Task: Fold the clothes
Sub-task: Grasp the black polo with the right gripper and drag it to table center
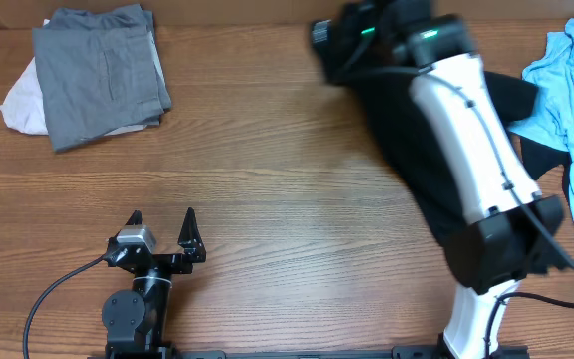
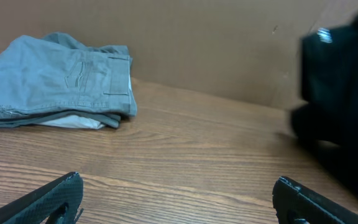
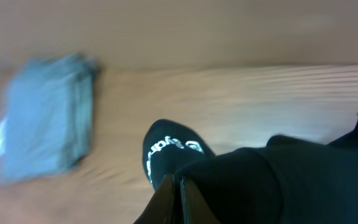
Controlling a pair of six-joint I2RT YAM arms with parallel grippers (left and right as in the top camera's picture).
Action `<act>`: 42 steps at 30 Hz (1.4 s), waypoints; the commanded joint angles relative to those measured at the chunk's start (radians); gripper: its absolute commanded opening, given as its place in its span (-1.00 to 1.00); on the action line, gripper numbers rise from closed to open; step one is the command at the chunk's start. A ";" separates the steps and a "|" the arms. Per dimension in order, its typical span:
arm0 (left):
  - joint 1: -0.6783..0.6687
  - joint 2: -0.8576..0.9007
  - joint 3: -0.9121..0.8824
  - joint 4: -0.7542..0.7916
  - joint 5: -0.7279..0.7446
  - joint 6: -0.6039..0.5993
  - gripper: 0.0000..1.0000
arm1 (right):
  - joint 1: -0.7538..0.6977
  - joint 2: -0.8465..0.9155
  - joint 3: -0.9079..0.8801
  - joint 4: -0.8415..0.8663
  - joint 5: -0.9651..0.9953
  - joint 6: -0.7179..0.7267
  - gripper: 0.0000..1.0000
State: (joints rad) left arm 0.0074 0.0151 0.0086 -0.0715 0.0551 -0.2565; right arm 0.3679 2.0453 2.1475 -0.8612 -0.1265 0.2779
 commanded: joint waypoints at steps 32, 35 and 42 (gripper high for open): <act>0.005 -0.011 -0.004 -0.002 -0.007 -0.009 1.00 | 0.062 -0.143 0.337 -0.606 0.017 0.064 1.00; 0.005 -0.011 -0.004 -0.002 -0.007 -0.009 1.00 | 0.041 -0.151 0.337 -0.681 0.017 0.065 1.00; 0.005 -0.011 -0.004 -0.003 -0.018 -0.009 1.00 | 0.040 -0.151 0.337 -0.760 0.019 0.087 1.00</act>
State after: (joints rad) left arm 0.0074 0.0151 0.0086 -0.0727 0.0521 -0.2565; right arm 0.4103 1.8854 2.4794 -1.6184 -0.1001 0.3416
